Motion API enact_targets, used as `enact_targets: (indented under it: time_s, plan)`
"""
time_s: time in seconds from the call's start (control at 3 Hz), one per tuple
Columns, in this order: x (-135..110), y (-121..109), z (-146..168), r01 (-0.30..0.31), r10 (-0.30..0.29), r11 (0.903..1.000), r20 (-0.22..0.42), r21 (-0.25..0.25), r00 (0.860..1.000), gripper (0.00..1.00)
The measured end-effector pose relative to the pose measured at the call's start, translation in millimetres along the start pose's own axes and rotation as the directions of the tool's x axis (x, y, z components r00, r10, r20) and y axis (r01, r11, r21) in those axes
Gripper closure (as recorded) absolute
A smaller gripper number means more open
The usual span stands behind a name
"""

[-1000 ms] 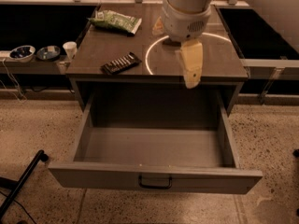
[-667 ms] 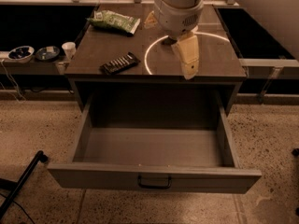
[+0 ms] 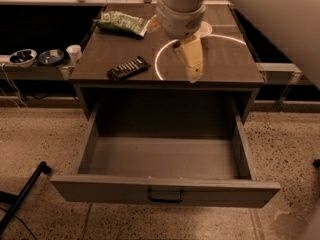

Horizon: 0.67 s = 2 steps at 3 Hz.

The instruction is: Place rxbar chocolate into top drawer

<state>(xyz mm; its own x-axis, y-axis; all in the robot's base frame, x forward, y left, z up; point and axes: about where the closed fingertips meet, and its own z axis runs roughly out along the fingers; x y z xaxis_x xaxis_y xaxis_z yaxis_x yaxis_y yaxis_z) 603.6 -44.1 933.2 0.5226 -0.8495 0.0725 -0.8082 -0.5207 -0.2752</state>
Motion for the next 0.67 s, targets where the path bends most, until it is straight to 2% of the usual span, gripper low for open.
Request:
enact_targets:
  time_s: [0.33, 0.67]
  plan:
    - [4.6, -27.1, 27.2, 0.054, -0.054, 0.9986, 0.012, -0.004, 0.998, 0.0]
    - [4.3, -48.5, 50.2, 0.085, -0.084, 0.9963, 0.077, -0.013, 0.994, 0.0]
